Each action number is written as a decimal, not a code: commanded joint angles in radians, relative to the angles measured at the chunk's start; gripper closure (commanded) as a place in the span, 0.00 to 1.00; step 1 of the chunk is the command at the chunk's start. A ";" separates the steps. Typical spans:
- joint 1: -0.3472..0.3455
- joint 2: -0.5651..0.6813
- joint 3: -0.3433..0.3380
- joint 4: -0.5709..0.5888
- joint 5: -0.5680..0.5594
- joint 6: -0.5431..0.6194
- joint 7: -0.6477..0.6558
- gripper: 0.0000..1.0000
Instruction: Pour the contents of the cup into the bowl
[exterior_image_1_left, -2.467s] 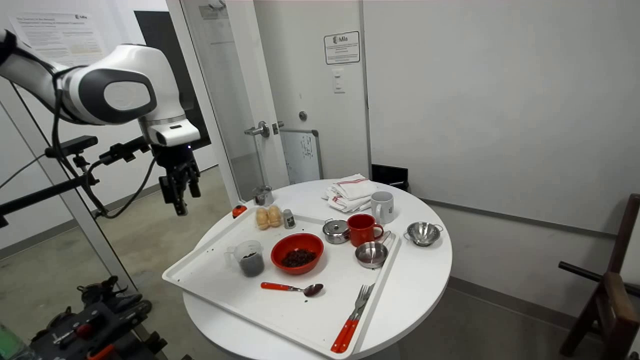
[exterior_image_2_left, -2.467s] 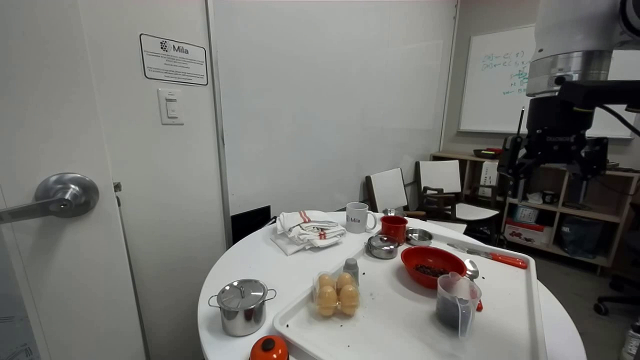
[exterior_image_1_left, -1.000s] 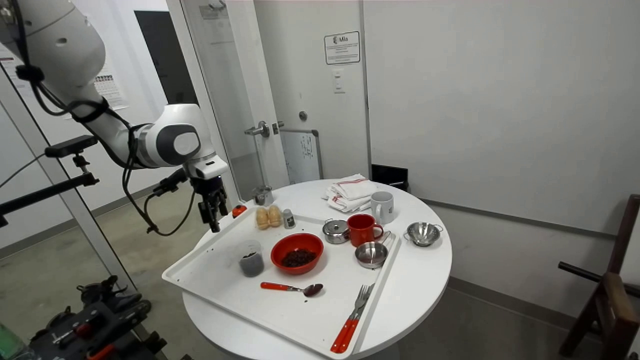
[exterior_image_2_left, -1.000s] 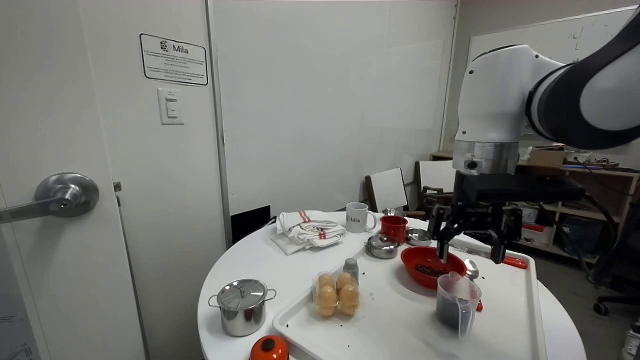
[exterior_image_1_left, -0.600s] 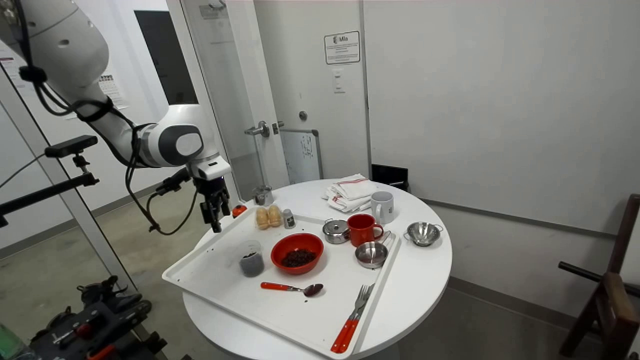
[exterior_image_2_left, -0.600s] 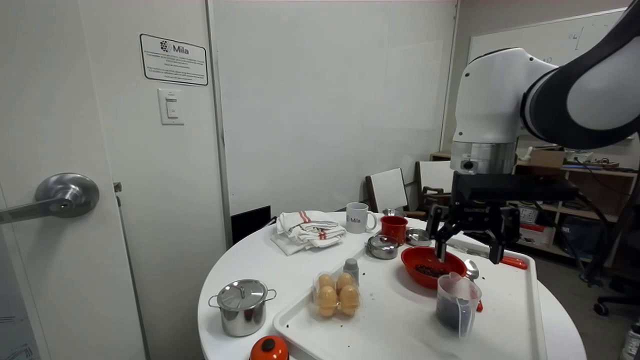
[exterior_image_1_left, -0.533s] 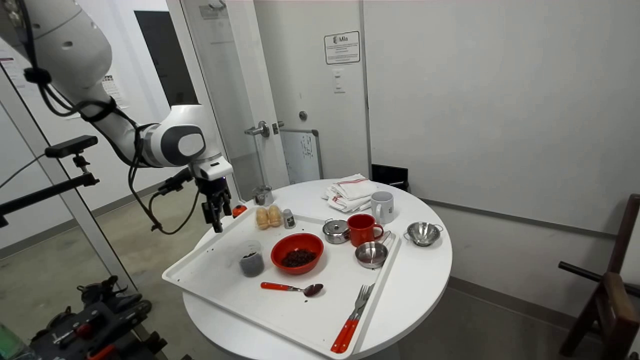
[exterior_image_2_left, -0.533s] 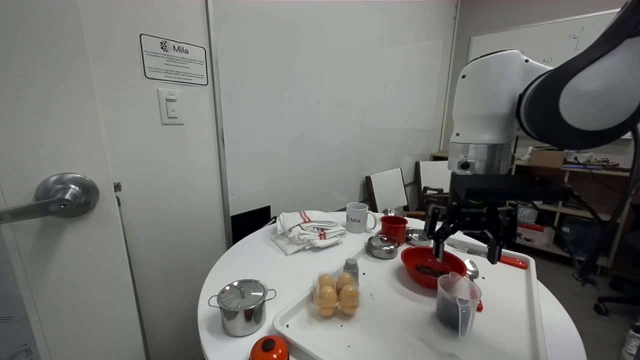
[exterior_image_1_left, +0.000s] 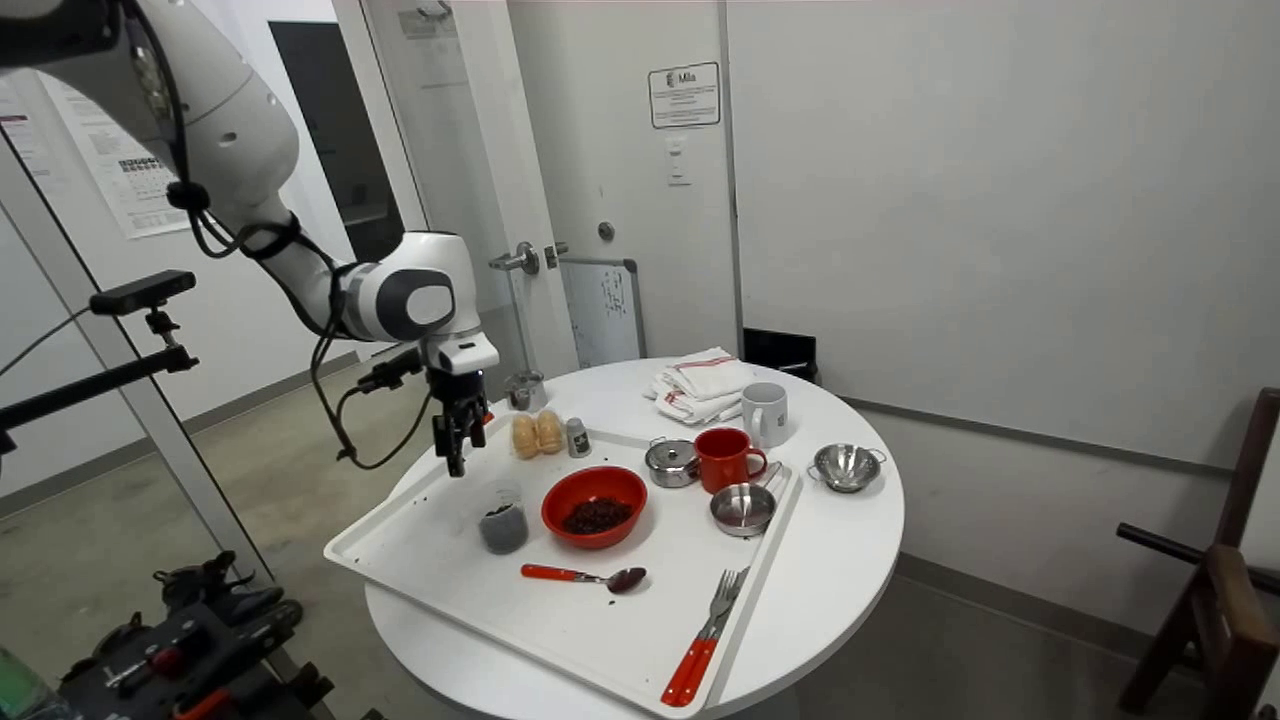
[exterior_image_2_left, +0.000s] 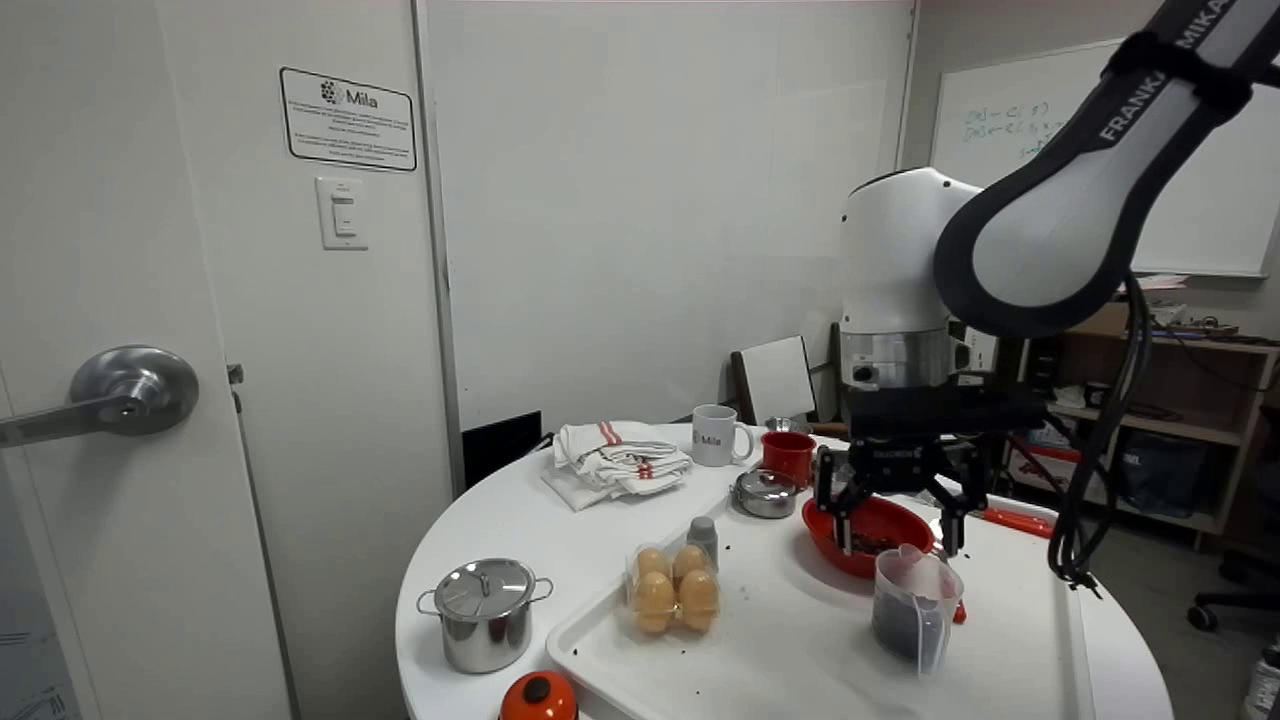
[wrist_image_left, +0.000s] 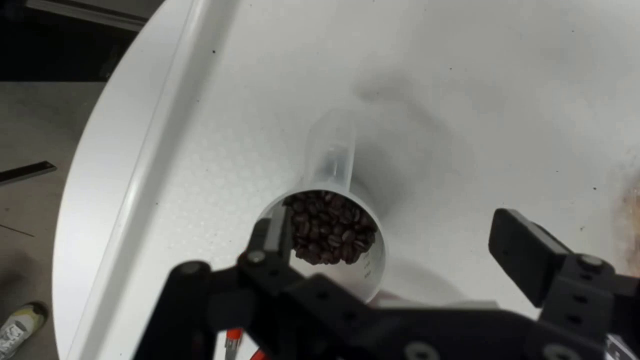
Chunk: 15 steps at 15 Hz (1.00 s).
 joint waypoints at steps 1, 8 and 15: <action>0.001 0.065 0.000 0.051 0.055 -0.059 -0.047 0.00; 0.011 0.117 -0.003 -0.015 0.097 -0.027 -0.069 0.00; 0.003 0.156 0.012 -0.031 0.154 0.063 -0.119 0.56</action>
